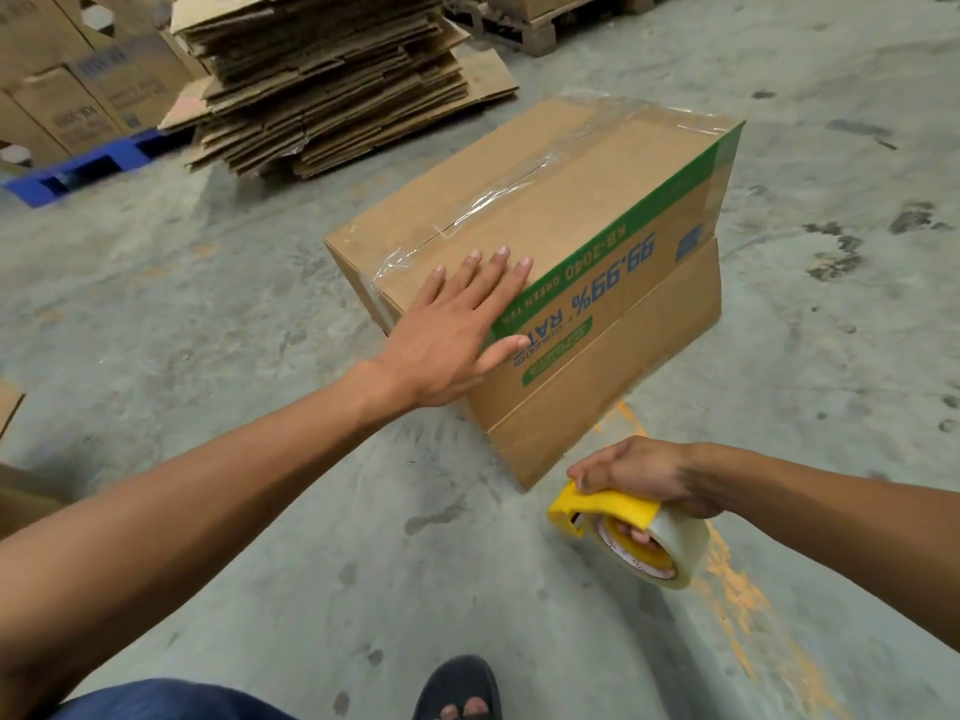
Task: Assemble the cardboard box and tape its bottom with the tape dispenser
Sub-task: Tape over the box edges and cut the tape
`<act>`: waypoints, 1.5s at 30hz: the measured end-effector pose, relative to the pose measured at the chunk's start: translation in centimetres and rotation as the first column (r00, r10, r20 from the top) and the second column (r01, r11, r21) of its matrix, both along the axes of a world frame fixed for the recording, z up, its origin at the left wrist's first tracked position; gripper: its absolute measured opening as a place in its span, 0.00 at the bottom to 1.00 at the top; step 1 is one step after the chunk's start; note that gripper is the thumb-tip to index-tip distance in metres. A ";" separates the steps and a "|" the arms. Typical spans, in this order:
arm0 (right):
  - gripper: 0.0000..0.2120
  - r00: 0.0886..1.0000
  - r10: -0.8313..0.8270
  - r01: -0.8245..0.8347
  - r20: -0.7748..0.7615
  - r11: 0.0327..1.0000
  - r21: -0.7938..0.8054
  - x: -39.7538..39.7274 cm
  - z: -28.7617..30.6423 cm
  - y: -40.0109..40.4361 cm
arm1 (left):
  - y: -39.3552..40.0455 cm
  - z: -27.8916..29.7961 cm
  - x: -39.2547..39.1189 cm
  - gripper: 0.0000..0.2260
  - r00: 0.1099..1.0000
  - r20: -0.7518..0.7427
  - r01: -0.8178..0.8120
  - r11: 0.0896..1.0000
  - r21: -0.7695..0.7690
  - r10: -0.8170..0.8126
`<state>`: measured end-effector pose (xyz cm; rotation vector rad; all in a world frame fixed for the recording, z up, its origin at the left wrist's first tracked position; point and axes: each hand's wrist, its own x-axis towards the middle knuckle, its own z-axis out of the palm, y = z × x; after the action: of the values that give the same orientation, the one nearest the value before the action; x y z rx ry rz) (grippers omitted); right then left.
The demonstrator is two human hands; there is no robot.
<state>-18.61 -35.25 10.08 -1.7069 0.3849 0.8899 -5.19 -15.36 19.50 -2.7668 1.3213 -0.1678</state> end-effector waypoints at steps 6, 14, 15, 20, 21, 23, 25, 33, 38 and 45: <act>0.16 0.998 0.048 -0.048 -0.030 0.999 -0.014 -0.3 -0.2 0.1 | 2.4 -1.4 -0.9 0.27 0.997 -0.059 -0.068 0.973 -0.220 0.056; 0.17 0.998 0.065 -0.065 0.014 0.998 0.000 0.3 0.2 0.5 | 2.3 -2.9 -0.1 0.28 0.993 0.110 -0.012 0.965 -0.260 0.042; 0.17 0.998 0.067 -0.067 0.017 0.998 -0.004 0.2 0.3 0.5 | 2.3 -3.0 0.0 0.30 0.992 0.123 -0.002 0.967 -0.255 0.035; 0.17 0.998 0.065 -0.065 0.014 0.998 -0.016 -0.2 0.4 0.3 | 2.4 -3.2 -0.2 0.37 0.989 0.147 0.014 0.972 -0.234 0.021; 0.17 0.998 0.062 -0.062 0.012 0.998 -0.017 -0.3 0.4 0.2 | 2.5 -3.2 -0.2 0.39 0.988 0.151 0.017 0.974 -0.225 0.017; 0.18 0.998 0.065 -0.064 0.010 0.998 -0.021 -0.4 0.4 0.1 | 2.5 -3.1 -0.2 0.41 0.988 0.156 0.026 0.975 -0.219 0.009; 0.18 0.998 0.061 -0.061 0.007 0.998 -0.025 -0.5 0.4 0.1 | 2.6 -2.8 -0.2 0.43 0.988 0.155 0.037 0.980 -0.197 -0.006; 0.19 0.997 0.064 -0.061 0.045 0.997 -0.051 -0.6 1.0 0.2 | 1.8 -2.2 -0.7 0.35 0.990 0.105 -0.066 0.965 -0.255 0.096; 0.18 0.995 0.082 -0.078 0.058 0.995 -0.069 -0.3 0.9 0.0 | 0.6 -2.2 -1.1 0.28 0.976 0.060 -0.177 0.927 -0.331 0.208; 0.20 0.982 0.122 -0.096 0.145 0.981 -0.171 0.5 -0.4 0.1 | 1.3 -2.9 -0.3 0.33 0.982 0.120 -0.115 0.969 -0.220 0.144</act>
<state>-18.11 -35.17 9.73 -1.9499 0.2669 0.8159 -5.51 -14.03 16.56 -2.9420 1.1466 -0.5081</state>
